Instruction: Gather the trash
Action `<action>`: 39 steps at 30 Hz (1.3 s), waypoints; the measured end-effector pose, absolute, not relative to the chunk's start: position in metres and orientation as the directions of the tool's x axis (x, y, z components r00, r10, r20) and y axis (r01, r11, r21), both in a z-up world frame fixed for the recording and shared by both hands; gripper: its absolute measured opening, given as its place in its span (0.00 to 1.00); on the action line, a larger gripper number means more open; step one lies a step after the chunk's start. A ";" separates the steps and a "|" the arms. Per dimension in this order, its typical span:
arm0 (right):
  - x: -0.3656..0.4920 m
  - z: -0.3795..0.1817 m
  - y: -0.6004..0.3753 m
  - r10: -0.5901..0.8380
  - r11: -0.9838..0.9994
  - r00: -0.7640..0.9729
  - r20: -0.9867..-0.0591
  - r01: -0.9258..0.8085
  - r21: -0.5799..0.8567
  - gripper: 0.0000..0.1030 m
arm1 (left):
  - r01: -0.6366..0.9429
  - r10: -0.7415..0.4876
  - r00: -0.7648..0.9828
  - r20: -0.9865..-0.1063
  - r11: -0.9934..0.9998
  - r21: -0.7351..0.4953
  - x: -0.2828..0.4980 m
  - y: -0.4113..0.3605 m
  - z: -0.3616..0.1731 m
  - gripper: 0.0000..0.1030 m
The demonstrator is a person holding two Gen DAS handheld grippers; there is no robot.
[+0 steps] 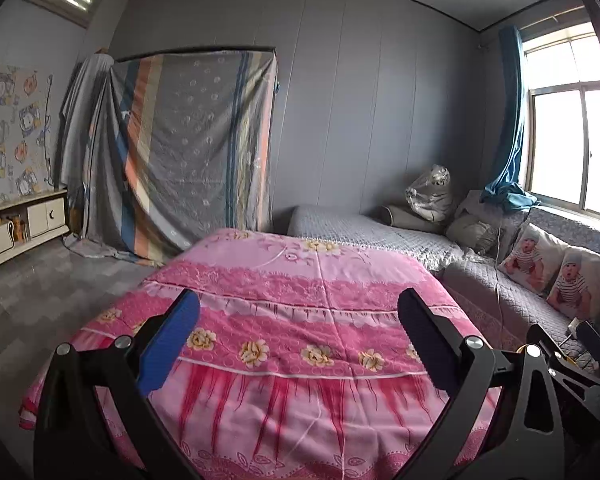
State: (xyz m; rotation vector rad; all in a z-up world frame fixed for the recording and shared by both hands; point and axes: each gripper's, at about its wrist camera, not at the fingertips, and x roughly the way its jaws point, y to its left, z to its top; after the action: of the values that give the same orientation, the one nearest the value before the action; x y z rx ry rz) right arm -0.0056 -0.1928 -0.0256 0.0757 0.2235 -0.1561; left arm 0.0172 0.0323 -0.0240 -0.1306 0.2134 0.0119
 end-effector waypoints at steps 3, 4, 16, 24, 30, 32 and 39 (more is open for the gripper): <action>-0.006 -0.025 -0.196 -0.148 0.984 0.963 -0.225 0.167 0.066 0.93 | -0.017 -0.009 0.978 -0.209 0.992 -0.124 0.018 0.029 -0.020 0.92; -0.005 -0.025 -0.196 -0.149 0.983 0.963 -0.226 0.168 0.069 0.93 | -0.015 -0.011 0.978 -0.210 0.992 -0.123 0.018 0.028 -0.020 0.92; -0.004 -0.025 -0.203 -0.163 0.979 0.958 -0.235 0.188 0.085 0.93 | 0.011 -0.033 0.980 -0.195 0.994 -0.112 0.017 0.021 -0.016 0.92; -0.001 -0.026 -0.204 -0.161 0.978 0.954 -0.252 0.189 0.091 0.93 | 0.025 -0.048 0.978 -0.201 0.993 -0.113 0.020 0.019 -0.015 0.92; 0.002 -0.028 -0.204 -0.162 0.977 0.950 -0.266 0.193 0.095 0.93 | 0.028 -0.051 0.978 -0.202 0.993 -0.111 0.020 0.020 -0.016 0.92; 0.002 -0.028 -0.204 -0.166 0.976 0.948 -0.271 0.197 0.094 0.93 | 0.031 -0.054 0.977 -0.204 0.993 -0.111 0.021 0.020 -0.017 0.92; 0.003 -0.029 -0.206 -0.168 0.974 0.946 -0.277 0.202 0.099 0.93 | 0.038 -0.059 0.977 -0.205 0.994 -0.107 0.021 0.018 -0.018 0.92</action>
State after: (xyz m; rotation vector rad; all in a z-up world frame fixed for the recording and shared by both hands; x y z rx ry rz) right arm 0.0029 -0.2059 -0.0293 0.1271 0.2707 -0.1892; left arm 0.0211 0.0176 -0.0182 -0.1027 0.2095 -0.0487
